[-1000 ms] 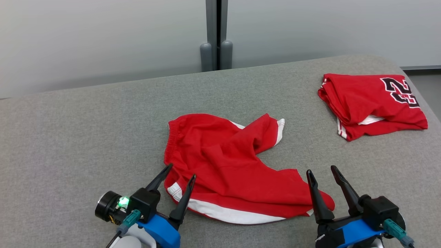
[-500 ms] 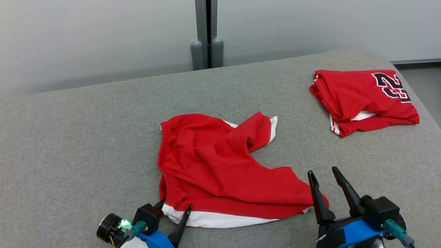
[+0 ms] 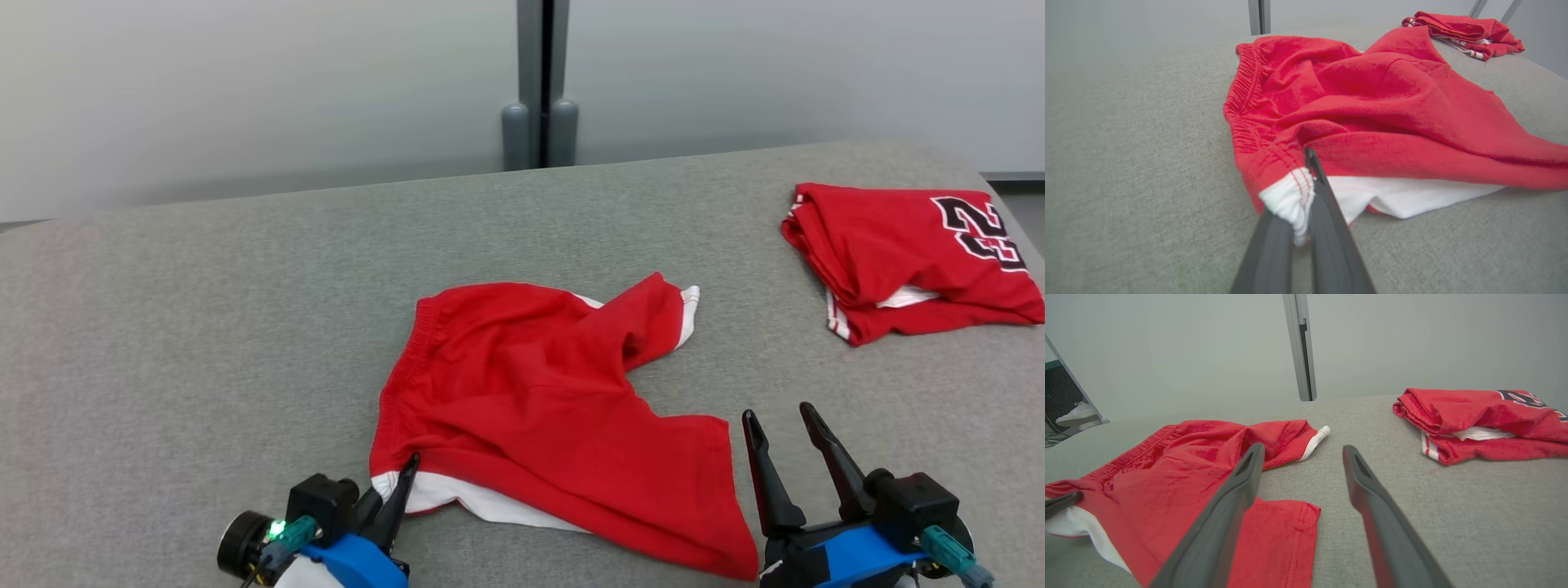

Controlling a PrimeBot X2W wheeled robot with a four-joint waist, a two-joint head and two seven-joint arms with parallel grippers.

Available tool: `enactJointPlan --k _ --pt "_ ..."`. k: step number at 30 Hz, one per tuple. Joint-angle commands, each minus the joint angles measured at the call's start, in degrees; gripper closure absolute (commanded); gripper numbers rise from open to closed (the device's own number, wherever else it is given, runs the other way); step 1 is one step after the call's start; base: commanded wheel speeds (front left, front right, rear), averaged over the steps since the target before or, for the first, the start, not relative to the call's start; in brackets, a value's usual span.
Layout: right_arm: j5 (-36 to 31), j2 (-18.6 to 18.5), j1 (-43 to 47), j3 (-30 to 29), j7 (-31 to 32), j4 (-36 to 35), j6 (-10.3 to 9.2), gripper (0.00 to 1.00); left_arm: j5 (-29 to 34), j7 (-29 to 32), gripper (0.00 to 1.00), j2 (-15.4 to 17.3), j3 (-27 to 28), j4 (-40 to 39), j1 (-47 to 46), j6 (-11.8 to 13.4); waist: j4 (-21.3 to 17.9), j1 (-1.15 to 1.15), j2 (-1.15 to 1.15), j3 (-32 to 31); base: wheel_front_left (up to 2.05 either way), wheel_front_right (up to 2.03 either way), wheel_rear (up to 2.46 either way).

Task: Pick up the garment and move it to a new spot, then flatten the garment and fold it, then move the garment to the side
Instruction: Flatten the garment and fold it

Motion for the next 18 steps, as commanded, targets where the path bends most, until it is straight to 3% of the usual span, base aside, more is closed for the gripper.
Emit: enactJointPlan --k 1,12,13,14,18 --pt "0.43 -0.05 0.27 -0.17 -0.13 0.15 0.01 0.00 -0.20 -0.36 1.00 0.19 0.77 -0.66 1.20 0.49 0.78 0.00 -0.01 0.22 0.00 0.00 0.00" --pt "0.38 -0.05 -0.51 -1.25 -0.13 1.13 0.01 0.00 -0.04 -0.42 1.00 1.67 7.08 -9.04 10.16 3.44 5.47 0.00 -0.01 0.71 0.00 0.00 0.00" --pt "0.44 -0.05 -0.59 -1.18 -0.13 1.29 0.01 0.00 0.60 -0.42 0.58 1.67 7.62 -9.92 10.51 3.56 5.73 0.00 -0.01 0.72 0.00 0.00 0.00" --pt "0.47 -0.05 -0.65 -1.28 -0.13 1.39 0.01 0.00 1.05 -0.42 0.00 1.46 8.02 -10.89 10.85 3.64 6.04 0.00 -0.01 0.74 0.00 0.00 0.00" --pt "0.55 -0.05 -0.97 -1.00 -0.13 1.84 0.01 0.00 3.29 -0.42 0.00 0.30 10.37 -14.34 11.90 3.69 6.43 0.00 -0.01 0.66 0.00 0.00 0.00"
